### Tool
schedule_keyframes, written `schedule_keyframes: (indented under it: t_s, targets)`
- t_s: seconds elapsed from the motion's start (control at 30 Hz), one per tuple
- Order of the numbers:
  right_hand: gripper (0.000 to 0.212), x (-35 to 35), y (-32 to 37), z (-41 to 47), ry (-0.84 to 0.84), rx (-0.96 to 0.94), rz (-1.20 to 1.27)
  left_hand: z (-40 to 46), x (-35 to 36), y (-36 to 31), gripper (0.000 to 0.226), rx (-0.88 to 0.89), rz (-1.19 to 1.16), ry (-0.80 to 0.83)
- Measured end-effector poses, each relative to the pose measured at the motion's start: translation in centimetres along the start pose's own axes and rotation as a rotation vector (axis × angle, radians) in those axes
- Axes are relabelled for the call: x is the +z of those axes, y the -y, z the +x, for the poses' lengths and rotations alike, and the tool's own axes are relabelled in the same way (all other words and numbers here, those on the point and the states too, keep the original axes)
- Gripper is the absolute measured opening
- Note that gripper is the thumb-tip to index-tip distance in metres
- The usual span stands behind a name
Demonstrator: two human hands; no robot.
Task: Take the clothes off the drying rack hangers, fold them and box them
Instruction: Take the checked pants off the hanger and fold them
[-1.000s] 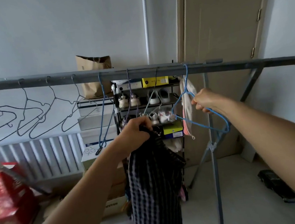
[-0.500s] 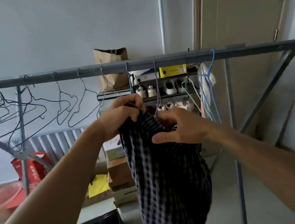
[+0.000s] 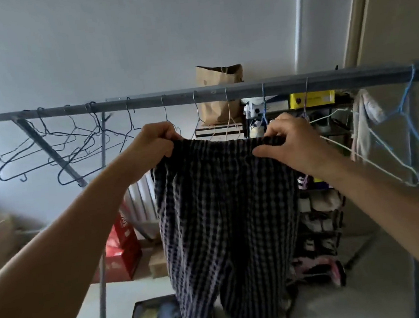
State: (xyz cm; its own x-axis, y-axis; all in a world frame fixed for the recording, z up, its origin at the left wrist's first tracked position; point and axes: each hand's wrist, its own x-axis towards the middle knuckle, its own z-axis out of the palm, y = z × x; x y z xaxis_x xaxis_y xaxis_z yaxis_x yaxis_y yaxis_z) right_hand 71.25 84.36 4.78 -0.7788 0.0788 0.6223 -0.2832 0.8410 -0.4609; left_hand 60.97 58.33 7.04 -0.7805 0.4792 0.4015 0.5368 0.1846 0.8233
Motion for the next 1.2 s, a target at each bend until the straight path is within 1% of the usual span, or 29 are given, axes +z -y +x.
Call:
schedule_keyframes:
  t_s: [0.07,0.13,0.17,0.2,0.23,0.3,0.33,0.4,0.43,0.53,0.6,0.63,0.7,0.77,0.83,0.9,0.97,1.03,1.13,1.2]
  targets:
    - [0.033,1.5,0.8,1.1,0.082,0.028,-0.161,-0.2,-0.6,0.1,0.039,-0.015,0.011,-0.06]
    - [0.036,2.4,1.4,1.8,0.186,-0.006,-0.273,-0.5,-0.9,0.1,0.026,-0.02,0.038,-0.05]
    - [0.037,2.8,1.6,2.2,0.209,-0.028,-0.308,-0.7,-1.2,0.2,0.019,-0.024,0.08,-0.021]
    - [0.036,3.1,1.9,2.4,0.209,-0.046,-0.321,-0.9,-1.5,0.2,0.018,-0.026,0.141,0.031]
    - [0.032,3.2,2.3,2.6,0.204,-0.066,-0.314,-1.2,-1.7,0.3,0.02,-0.021,0.24,0.095]
    - [0.024,3.3,2.9,2.8,0.207,-0.121,-0.277,-1.6,-2.0,0.4,0.036,-0.009,0.521,0.193]
    - [0.022,3.4,3.2,2.9,0.214,-0.151,-0.269,-1.8,-2.0,0.5,0.036,-0.019,0.621,0.224]
    - [0.019,3.5,3.6,3.0,0.23,-0.204,-0.252,-1.8,-2.1,0.6,0.013,-0.057,0.663,0.264]
    - [0.018,3.5,3.7,3.0,0.246,-0.212,-0.23,-1.8,-2.3,0.7,0.008,-0.068,0.662,0.278]
    - [0.015,3.4,4.0,3.1,0.342,-0.172,-0.121,-1.9,-3.1,1.1,0.016,-0.052,0.684,0.364]
    - [0.014,3.2,4.4,3.0,0.438,-0.088,0.035,-2.0,-3.1,1.5,0.018,0.03,0.746,0.42]
    - [0.017,3.2,4.5,3.0,0.485,-0.041,0.123,-1.9,-2.9,1.9,0.017,0.098,0.762,0.417]
    - [0.02,3.3,4.3,2.9,0.567,0.038,0.282,-1.6,-2.4,2.4,0.009,0.224,0.778,0.35]
    - [0.021,3.6,3.9,2.7,0.635,0.099,0.417,-1.3,-2.0,2.6,0.012,0.314,0.78,0.283]
    - [0.019,4.1,3.3,2.3,0.67,0.153,0.563,-1.1,-1.7,2.6,0.025,0.345,0.713,0.234]
    - [0.019,4.8,2.7,2.3,0.676,0.218,0.753,-1.1,-1.6,2.5,0.038,0.34,0.571,0.201]
    - [0.023,5.5,2.1,2.4,0.669,0.249,0.889,-1.2,-1.5,2.2,0.042,0.358,0.43,0.206]
    - [0.023,5.9,1.9,2.6,0.643,0.232,0.932,-1.4,-1.2,1.9,0.04,0.374,0.293,0.24]
    - [0.022,6.0,2.5,2.8,0.629,0.194,1.0,-1.7,-0.7,1.0,0.033,0.282,-0.088,0.337]
    - [0.02,5.9,3.1,2.8,0.673,0.17,1.079,-1.8,-0.5,0.5,0.04,0.276,-0.283,0.449]
